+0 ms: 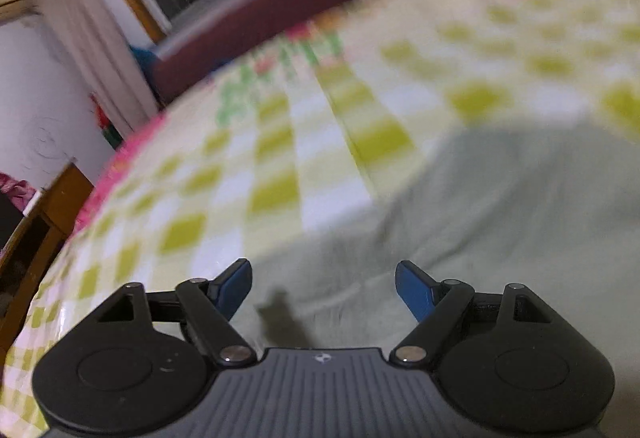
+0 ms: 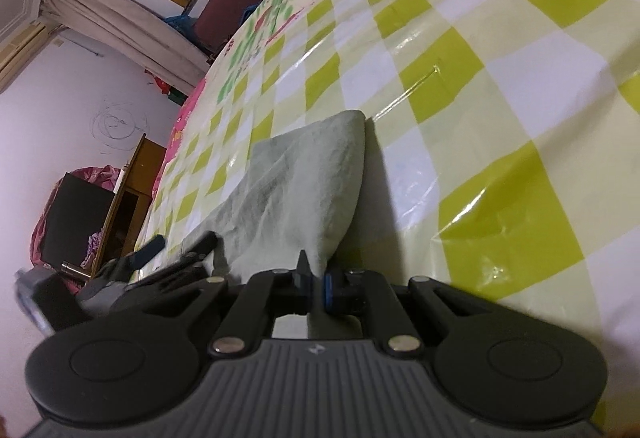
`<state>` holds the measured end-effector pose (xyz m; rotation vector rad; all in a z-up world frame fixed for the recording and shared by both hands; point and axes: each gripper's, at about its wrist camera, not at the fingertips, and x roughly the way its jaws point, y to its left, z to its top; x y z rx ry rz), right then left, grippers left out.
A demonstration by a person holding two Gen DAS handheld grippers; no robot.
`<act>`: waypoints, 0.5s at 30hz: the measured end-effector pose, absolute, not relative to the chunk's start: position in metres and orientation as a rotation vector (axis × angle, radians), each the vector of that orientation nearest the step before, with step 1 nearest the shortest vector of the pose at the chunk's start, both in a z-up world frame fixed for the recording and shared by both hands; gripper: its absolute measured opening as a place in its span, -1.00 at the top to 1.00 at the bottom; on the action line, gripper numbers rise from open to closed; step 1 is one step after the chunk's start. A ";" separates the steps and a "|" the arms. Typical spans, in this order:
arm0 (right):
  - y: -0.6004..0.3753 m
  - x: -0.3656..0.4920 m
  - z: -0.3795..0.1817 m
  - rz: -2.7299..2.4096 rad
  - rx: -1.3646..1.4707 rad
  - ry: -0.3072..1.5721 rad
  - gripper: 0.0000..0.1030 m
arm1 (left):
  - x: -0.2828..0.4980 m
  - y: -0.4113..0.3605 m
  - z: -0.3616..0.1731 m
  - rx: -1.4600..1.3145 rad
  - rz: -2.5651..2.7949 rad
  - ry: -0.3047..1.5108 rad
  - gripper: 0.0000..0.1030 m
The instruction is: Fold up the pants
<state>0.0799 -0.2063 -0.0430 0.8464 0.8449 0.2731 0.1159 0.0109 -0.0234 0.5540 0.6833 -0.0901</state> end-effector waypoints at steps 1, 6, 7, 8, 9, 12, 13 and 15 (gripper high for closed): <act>-0.208 0.081 -0.043 0.276 0.852 0.845 0.89 | 0.110 0.011 -0.029 0.571 -0.091 0.652 -0.80; -0.207 0.083 -0.040 0.265 0.834 0.853 0.88 | 0.084 0.014 -0.015 0.553 -0.121 0.557 -0.78; -0.207 0.082 -0.040 0.263 0.833 0.854 0.88 | 0.079 0.017 -0.008 0.530 -0.144 0.549 -0.79; -0.207 0.082 -0.039 0.261 0.831 0.856 0.88 | 0.073 0.020 -0.004 0.529 -0.161 0.552 -0.79; -0.206 0.082 -0.038 0.258 0.831 0.858 0.88 | 0.069 0.020 -0.005 0.545 -0.165 0.556 -0.79; -0.205 0.081 -0.035 0.255 0.832 0.861 0.88 | 0.063 0.017 -0.028 0.646 -0.176 0.615 -0.80; -0.204 0.081 -0.033 0.262 0.837 0.862 0.88 | 0.058 0.016 -0.030 0.659 -0.165 0.600 -0.79; -0.201 0.082 -0.025 0.260 0.813 0.853 0.88 | 0.051 0.017 -0.023 0.651 -0.178 0.591 -0.79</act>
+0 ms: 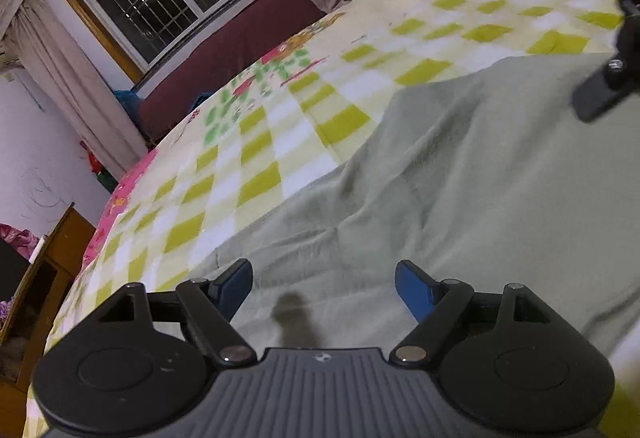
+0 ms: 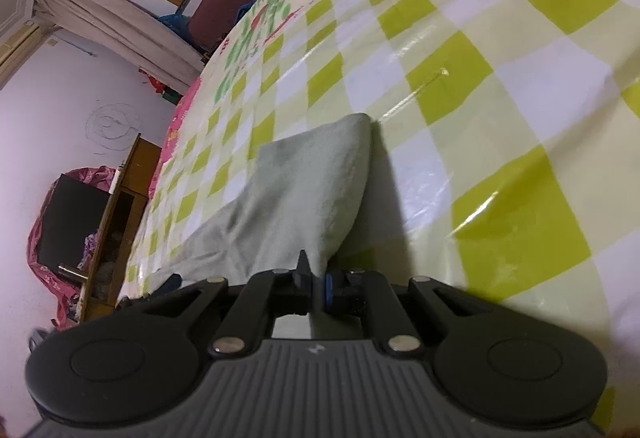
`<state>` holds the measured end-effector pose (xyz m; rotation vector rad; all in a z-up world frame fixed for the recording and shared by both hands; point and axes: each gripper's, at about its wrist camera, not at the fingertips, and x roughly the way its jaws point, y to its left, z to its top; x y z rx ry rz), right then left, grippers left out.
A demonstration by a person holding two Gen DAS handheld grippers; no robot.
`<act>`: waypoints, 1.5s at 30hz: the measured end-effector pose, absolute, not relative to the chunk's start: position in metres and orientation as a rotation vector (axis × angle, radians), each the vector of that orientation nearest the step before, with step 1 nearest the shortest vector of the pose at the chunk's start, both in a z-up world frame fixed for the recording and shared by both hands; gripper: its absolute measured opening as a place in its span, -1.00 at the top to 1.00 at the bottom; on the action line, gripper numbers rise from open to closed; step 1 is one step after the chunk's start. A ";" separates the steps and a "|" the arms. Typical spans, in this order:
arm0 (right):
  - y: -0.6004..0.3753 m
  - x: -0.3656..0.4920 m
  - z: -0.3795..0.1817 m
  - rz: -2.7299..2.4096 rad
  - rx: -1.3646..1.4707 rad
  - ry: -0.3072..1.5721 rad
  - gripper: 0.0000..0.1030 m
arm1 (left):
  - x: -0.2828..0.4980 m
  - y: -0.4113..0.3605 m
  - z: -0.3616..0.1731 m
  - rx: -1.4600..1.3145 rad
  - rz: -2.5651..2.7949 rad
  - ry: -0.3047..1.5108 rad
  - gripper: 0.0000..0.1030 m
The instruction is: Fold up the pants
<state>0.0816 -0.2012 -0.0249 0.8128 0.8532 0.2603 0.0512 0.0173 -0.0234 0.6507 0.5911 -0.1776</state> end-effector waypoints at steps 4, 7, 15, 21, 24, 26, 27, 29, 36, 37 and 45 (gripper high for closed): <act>-0.196 0.088 -0.008 0.263 0.769 0.831 0.88 | 0.044 0.026 -0.014 0.584 -0.213 0.615 -0.79; -0.186 0.094 0.005 0.268 0.723 0.830 0.88 | 0.039 0.027 -0.022 0.599 -0.240 0.643 -0.79; -0.119 0.124 0.060 0.340 0.531 0.791 0.88 | 0.027 0.055 -0.009 0.485 -0.285 0.715 -0.80; -0.010 0.152 0.083 0.500 0.326 0.812 0.88 | 0.011 0.095 0.005 0.343 -0.275 0.733 -0.80; 0.052 0.157 0.077 0.590 0.185 0.860 0.87 | 0.010 0.117 0.010 0.234 -0.272 0.756 -0.80; 0.087 0.157 0.065 0.646 0.104 0.912 0.83 | 0.009 0.132 0.014 0.159 -0.259 0.756 -0.80; 0.101 0.157 0.058 0.659 0.084 0.932 0.83 | 0.009 0.138 0.015 0.125 -0.254 0.758 -0.80; 0.121 0.159 0.043 0.671 0.046 0.964 0.83 | 0.009 0.151 0.015 0.058 -0.246 0.768 -0.80; 0.123 0.166 0.042 0.693 0.150 1.025 0.63 | 0.003 0.170 0.016 -0.024 -0.224 0.766 -0.80; 0.121 0.168 0.046 0.682 0.145 1.013 0.56 | 0.003 0.173 0.016 -0.034 -0.220 0.769 -0.80; 0.148 0.186 0.044 0.633 -0.004 1.057 0.24 | 0.001 0.168 0.019 -0.031 -0.185 0.748 -0.79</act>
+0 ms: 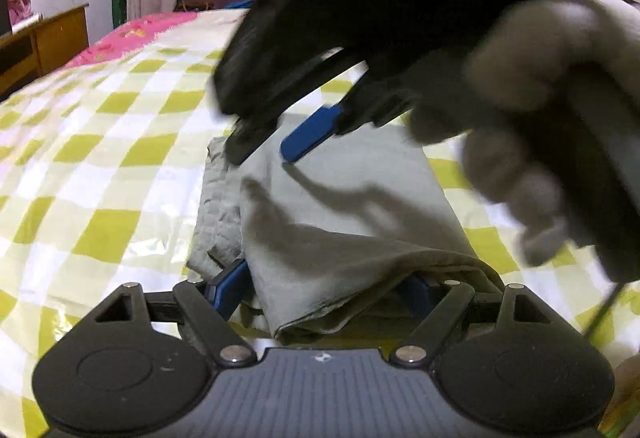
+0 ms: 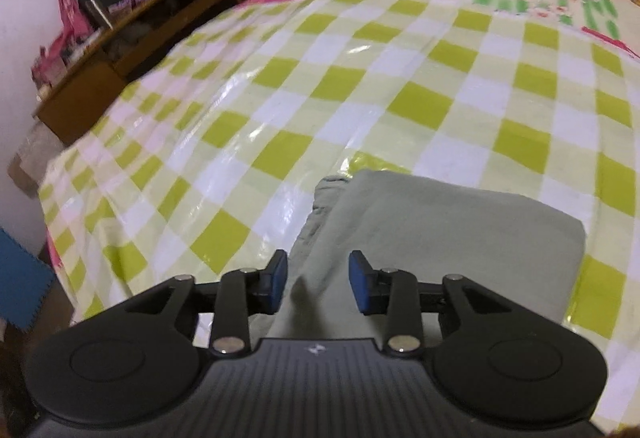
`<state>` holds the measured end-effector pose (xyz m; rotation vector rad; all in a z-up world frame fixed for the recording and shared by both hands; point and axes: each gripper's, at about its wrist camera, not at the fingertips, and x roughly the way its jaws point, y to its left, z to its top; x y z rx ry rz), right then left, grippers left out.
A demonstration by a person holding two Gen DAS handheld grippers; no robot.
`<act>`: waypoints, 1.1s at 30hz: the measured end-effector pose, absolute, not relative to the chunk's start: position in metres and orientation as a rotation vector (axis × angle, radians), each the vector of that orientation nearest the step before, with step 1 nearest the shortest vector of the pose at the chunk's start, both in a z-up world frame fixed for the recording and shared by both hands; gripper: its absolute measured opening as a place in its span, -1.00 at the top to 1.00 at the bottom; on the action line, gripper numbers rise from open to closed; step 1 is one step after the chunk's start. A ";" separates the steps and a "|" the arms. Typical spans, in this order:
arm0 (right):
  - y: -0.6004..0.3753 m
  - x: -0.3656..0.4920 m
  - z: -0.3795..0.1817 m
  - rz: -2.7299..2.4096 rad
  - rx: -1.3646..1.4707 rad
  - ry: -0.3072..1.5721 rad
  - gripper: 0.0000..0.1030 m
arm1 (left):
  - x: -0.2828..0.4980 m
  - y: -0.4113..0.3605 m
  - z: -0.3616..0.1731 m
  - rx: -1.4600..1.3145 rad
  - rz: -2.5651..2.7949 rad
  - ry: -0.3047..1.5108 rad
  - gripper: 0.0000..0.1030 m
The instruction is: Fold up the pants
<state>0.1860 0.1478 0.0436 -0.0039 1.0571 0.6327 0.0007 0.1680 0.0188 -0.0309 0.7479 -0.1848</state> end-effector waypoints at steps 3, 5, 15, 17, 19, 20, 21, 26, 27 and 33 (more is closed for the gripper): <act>0.167 0.188 0.033 0.599 -0.115 1.070 0.23 | -0.002 0.166 0.020 -0.022 -0.165 0.740 -0.67; 0.170 0.191 0.026 0.576 -0.172 1.075 0.82 | -0.003 0.169 0.020 -0.023 -0.154 0.754 -0.41; 0.130 0.185 0.071 0.605 0.016 1.007 0.93 | -0.034 0.194 0.031 -0.129 -0.100 0.704 -0.25; 0.128 0.187 0.077 0.606 0.045 0.996 0.93 | -0.044 0.196 0.038 -0.108 -0.086 0.677 -0.25; 0.129 0.186 0.080 0.603 0.042 0.984 0.93 | -0.049 0.195 0.045 -0.097 -0.089 0.650 -0.28; 0.130 0.186 0.081 0.604 0.041 0.980 0.93 | -0.053 0.196 0.049 -0.102 -0.103 0.636 -0.29; 0.131 0.185 0.082 0.608 0.043 0.980 0.93 | -0.055 0.198 0.051 -0.107 -0.119 0.628 -0.36; 0.135 0.182 0.081 0.615 0.023 0.974 0.93 | -0.071 0.210 0.068 -0.134 -0.150 0.584 -0.50; 0.135 0.182 0.080 0.615 0.024 0.977 0.93 | -0.071 0.210 0.070 -0.136 -0.141 0.577 -0.50; 0.139 0.179 0.077 0.633 0.023 0.986 0.92 | -0.054 0.202 0.067 -0.118 -0.143 0.580 -0.70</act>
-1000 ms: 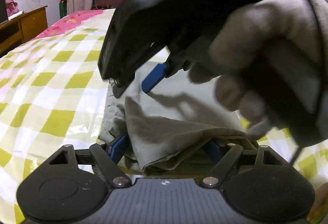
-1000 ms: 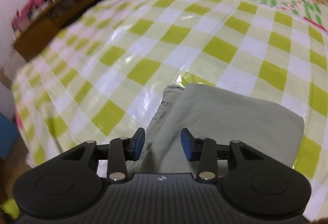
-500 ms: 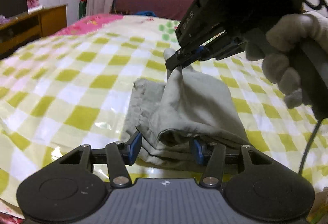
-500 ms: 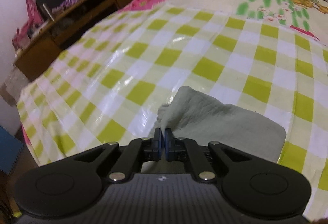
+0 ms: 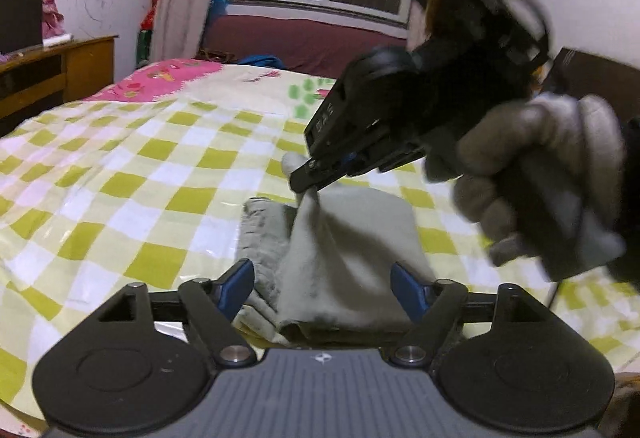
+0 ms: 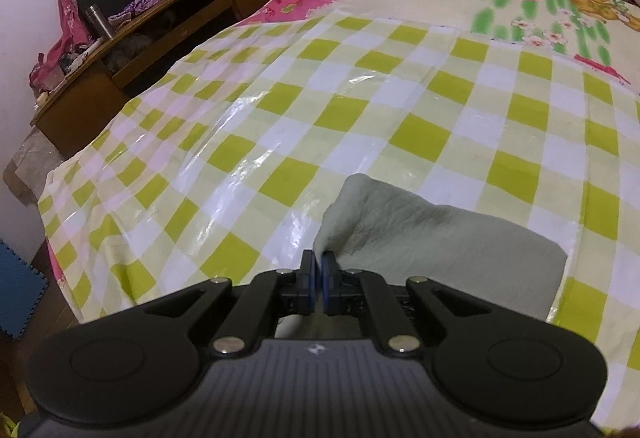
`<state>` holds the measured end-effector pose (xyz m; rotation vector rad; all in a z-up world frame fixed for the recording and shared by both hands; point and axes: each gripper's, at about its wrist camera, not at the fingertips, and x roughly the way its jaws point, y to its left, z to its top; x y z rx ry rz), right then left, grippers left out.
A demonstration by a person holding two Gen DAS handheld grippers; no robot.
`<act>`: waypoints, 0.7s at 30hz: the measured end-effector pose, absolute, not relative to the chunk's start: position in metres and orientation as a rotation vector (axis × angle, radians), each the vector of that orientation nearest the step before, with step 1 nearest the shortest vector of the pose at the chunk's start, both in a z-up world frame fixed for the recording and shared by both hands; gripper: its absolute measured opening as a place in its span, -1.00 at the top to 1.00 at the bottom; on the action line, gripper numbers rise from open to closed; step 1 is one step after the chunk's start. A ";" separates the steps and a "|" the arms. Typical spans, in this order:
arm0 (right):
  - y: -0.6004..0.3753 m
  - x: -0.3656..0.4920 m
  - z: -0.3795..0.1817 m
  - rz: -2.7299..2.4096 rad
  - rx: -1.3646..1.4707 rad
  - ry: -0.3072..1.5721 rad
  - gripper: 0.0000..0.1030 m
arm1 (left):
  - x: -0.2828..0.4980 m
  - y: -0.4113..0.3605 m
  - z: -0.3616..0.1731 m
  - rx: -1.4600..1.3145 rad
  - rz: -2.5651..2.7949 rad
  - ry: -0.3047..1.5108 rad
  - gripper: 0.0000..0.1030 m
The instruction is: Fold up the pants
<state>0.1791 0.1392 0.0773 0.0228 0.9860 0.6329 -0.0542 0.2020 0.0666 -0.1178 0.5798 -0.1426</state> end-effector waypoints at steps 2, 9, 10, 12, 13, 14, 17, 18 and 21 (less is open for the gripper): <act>0.139 0.178 0.079 0.638 0.023 0.980 0.92 | -0.045 0.201 0.059 -0.107 -0.127 0.593 -0.70; 0.137 0.182 0.088 0.636 0.046 0.959 0.92 | -0.013 0.208 0.045 -0.108 -0.150 0.669 0.34; 0.139 0.183 0.089 0.637 0.049 0.954 0.92 | -0.011 0.213 0.046 -0.115 -0.144 0.664 0.37; 0.145 0.188 0.089 0.648 0.058 0.947 0.92 | -0.009 0.227 0.048 -0.147 -0.119 0.652 0.38; 0.149 0.190 0.088 0.655 0.061 0.946 0.92 | -0.007 0.233 0.048 -0.157 -0.111 0.655 0.39; 0.155 0.192 0.086 0.659 0.063 0.947 0.92 | -0.005 0.239 0.046 -0.169 -0.097 0.660 0.40; 0.172 0.203 0.074 0.663 0.086 0.969 0.92 | 0.005 0.256 0.036 -0.196 -0.063 0.687 0.40; 0.179 0.208 0.068 0.662 0.096 0.982 0.92 | 0.008 0.262 0.033 -0.209 -0.055 0.695 0.40; 0.200 0.224 0.049 0.646 0.108 1.010 0.92 | 0.018 0.282 0.025 -0.256 -0.025 0.716 0.41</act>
